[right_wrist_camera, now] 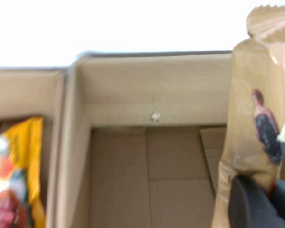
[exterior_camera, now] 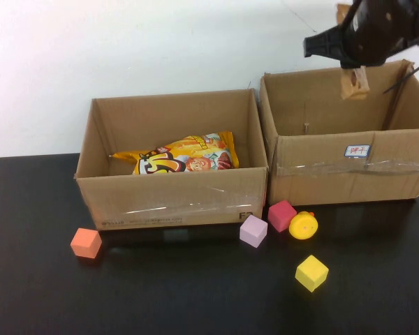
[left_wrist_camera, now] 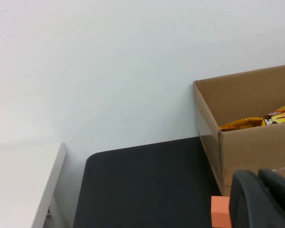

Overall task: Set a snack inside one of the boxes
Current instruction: Place the biscuit in the biscuit box

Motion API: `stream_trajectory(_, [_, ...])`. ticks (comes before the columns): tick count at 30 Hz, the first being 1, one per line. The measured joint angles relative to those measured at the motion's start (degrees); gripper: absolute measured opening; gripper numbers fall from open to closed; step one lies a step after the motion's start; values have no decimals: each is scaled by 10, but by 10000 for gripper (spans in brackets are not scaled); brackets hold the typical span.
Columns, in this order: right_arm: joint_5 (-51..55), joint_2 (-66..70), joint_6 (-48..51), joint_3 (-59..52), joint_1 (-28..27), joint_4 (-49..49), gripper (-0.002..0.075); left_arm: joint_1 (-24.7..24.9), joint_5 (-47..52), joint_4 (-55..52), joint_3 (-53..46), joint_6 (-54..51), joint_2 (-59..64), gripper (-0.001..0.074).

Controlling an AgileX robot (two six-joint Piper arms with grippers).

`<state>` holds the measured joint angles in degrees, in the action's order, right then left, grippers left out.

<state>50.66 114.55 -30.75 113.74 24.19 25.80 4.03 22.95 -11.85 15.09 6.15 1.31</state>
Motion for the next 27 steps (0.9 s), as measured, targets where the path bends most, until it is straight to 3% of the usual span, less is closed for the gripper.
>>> stream_trajectory(6, [-23,45,-57,0,-26,8,64,0,0,0,0,2,0,-1])
stream_trajectory(18, [-16,52,-60,3,-30,17,97,0,0,0,0,3,0,-1])
stream_trajectory(21, [24,40,-15,19,-30,-36,82,0,0,1,0,3,0,-1])
stream_trajectory(27, [98,-37,175,19,-30,-156,7,0,4,13,0,3,0,-1])
